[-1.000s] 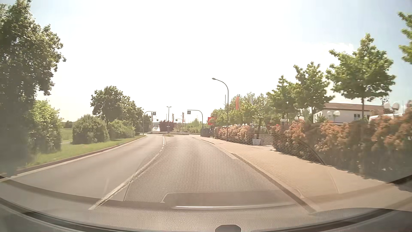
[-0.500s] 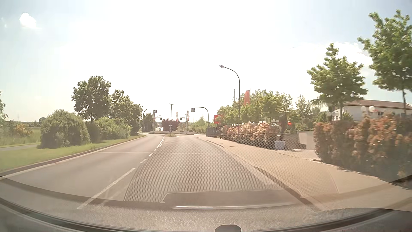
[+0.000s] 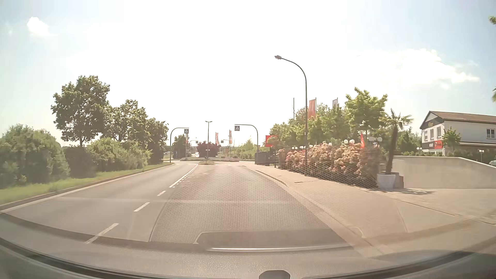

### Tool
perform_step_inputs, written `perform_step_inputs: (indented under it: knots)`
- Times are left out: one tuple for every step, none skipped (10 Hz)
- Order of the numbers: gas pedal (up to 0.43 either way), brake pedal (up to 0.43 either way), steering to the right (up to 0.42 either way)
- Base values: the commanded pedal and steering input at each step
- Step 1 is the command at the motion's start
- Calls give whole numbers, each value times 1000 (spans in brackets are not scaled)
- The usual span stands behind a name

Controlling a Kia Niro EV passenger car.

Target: Follow the waypoints while adhering to traffic rules and regulations

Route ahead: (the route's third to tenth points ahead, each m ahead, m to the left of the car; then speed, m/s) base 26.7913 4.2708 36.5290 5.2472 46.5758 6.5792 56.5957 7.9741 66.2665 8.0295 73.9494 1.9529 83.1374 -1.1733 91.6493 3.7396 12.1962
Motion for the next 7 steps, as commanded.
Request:
perform_step_inputs:
  knots:
    - [0, 0, -18]
    - [0, 0, -18]
    - [0, 0, -18]
    - [0, 0, -18]
    - [0, 0, -18]
    - [0, 0, -18]
    - [0, 0, -18]
